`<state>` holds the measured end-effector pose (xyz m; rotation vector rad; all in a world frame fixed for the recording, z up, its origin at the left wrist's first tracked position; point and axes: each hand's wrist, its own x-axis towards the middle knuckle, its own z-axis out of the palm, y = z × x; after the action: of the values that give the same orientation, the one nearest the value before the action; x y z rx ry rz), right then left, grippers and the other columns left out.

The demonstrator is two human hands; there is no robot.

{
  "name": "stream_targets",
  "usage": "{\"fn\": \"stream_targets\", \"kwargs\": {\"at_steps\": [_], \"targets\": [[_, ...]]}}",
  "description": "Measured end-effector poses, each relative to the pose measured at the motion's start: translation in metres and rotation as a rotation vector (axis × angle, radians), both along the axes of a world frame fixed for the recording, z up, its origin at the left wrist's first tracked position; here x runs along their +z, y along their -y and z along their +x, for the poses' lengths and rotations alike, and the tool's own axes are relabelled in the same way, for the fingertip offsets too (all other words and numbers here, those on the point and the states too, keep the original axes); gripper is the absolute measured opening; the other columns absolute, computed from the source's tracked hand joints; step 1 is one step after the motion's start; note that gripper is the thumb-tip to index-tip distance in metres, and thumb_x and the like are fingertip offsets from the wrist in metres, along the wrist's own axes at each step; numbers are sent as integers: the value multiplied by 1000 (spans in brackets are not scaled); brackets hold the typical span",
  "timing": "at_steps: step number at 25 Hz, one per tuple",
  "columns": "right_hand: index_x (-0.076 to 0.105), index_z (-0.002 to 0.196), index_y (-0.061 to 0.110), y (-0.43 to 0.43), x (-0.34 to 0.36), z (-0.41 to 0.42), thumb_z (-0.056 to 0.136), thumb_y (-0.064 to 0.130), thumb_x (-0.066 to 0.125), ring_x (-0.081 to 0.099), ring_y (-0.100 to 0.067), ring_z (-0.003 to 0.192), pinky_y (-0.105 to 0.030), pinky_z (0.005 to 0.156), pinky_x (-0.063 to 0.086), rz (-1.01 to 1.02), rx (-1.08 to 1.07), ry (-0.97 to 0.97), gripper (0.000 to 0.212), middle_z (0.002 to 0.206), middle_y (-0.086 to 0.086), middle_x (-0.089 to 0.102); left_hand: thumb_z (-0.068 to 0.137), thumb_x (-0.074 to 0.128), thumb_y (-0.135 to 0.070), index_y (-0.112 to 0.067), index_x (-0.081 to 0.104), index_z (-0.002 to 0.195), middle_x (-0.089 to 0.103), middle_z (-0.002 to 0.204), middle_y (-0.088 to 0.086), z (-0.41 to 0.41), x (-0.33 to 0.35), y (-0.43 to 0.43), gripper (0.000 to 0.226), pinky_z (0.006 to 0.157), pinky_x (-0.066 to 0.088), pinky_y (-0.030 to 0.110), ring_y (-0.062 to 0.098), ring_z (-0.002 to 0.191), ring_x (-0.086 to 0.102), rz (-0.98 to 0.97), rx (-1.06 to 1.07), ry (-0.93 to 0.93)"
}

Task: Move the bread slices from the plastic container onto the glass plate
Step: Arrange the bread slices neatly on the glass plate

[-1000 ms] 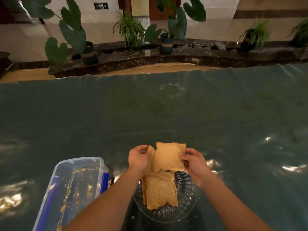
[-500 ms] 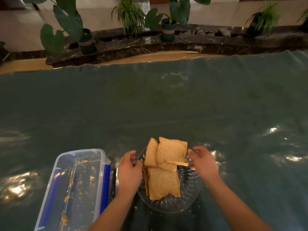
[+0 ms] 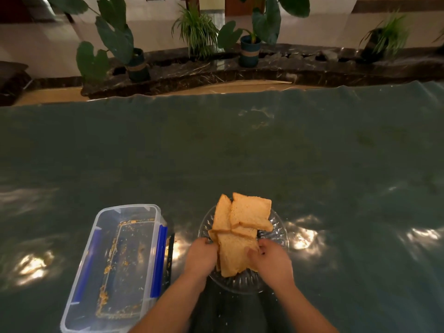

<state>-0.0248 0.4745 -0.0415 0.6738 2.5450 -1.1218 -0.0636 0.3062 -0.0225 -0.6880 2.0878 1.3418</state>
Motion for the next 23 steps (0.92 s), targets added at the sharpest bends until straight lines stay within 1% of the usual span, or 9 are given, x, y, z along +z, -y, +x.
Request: {"fn": "stream_targets", "kwargs": {"at_steps": [3,5,7,11,14,16,18,20,23], "targets": [[63,86,23,-1,-1,2,77,43,73,66,-12,72,-31,64,53,-73,-61,55,23,78,6,69,86,52,-10,-13,63,74,60,69,5,-5,6,-1,16,61,48,33,20,68,58,35,46,49],[64,86,18,-1,-3,4,76,40,77,70,-17,77,-40,72,59,-167,-127,87,27,83,2,72,85,52,-11,-12,62,76,65,76,9,-5,8,-3,14,63,51,35,23,75,62,53,63,53],[66,84,14,-3,-1,6,76,34,79,72,-20,78,-46,75,61,-293,-210,96,25,85,-3,74,86,53,-14,-11,63,85,69,90,14,-3,10,-4,11,67,52,36,28,85,64,86,90,74],[63,88,4,-5,7,8,77,23,81,75,-22,72,-38,58,63,-529,-297,139,28,85,-9,74,93,55,-21,-13,61,97,68,95,11,0,13,3,11,61,58,38,28,87,66,186,104,100],[55,72,11,-3,9,7,76,20,78,64,-19,64,-34,55,55,-398,-267,101,24,71,-3,65,94,56,-16,-10,65,103,70,97,13,-1,11,15,14,61,60,37,28,86,69,241,105,90],[49,66,17,-7,8,4,74,16,75,53,-19,61,-33,55,44,-313,-249,55,27,65,-3,54,94,55,-17,-14,62,113,64,104,7,-1,7,22,21,58,58,32,24,91,66,142,44,24],[52,70,14,-15,10,3,75,11,74,55,-20,65,-30,51,46,-376,-279,59,23,72,-7,55,95,54,-22,-19,60,119,60,105,-1,1,6,28,26,58,55,29,19,91,62,27,-8,-54],[56,78,11,-26,13,3,76,8,74,61,-23,73,-27,47,52,-472,-308,122,19,82,-10,61,95,53,-24,-20,60,122,56,100,-8,2,4,31,28,57,53,27,16,90,60,-9,-66,-81],[57,81,11,-43,15,2,79,9,74,62,-22,76,-25,46,52,-431,-208,197,17,88,-10,64,96,51,-26,-19,59,127,51,93,-15,2,1,31,32,53,51,24,16,84,63,-76,-207,-108]]}}
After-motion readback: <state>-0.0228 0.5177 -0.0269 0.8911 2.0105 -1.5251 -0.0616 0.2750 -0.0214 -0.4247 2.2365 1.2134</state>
